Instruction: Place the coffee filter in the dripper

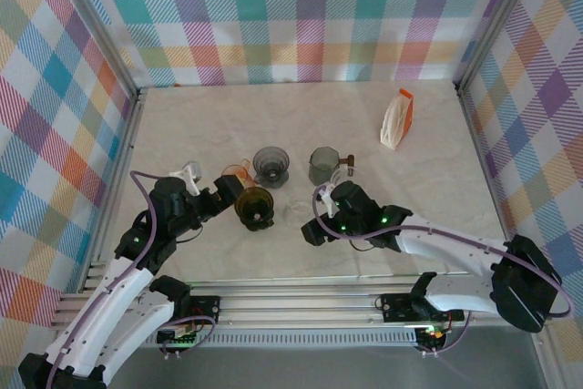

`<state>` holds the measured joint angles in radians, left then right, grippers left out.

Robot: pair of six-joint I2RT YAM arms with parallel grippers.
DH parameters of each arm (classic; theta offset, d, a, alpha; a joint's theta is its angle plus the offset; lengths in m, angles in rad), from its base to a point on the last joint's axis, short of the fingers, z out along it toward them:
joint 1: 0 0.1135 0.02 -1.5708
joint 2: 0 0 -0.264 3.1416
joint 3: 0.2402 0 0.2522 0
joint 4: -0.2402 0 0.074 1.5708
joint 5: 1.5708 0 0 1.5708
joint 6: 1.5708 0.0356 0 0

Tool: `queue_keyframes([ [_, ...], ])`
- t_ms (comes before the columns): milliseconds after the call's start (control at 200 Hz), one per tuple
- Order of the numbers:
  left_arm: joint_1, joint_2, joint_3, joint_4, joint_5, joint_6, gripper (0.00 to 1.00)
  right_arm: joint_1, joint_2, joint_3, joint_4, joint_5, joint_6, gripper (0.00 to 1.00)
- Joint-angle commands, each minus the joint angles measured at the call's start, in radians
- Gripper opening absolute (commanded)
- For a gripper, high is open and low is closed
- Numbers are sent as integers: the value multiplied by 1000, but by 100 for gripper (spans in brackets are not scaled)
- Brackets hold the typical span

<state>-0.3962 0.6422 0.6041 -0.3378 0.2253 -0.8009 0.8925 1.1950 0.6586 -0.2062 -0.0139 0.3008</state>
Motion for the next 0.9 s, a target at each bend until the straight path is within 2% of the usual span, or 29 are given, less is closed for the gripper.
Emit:
queue_keyframes([
  [0, -9, 7, -15, -8, 19, -5, 98, 14, 37, 56, 1, 31, -50, 75],
  [450, -9, 24, -15, -7, 21, 3, 98, 19, 94, 97, -77, 27, -143, 32],
  [635, -9, 26, -11, -5, 20, 11, 99, 24, 66, 101, -136, -31, -184, 23],
  [895, -9, 36, -7, -5, 19, 16, 99, 77, 36, 98, -196, -31, -209, 20],
])
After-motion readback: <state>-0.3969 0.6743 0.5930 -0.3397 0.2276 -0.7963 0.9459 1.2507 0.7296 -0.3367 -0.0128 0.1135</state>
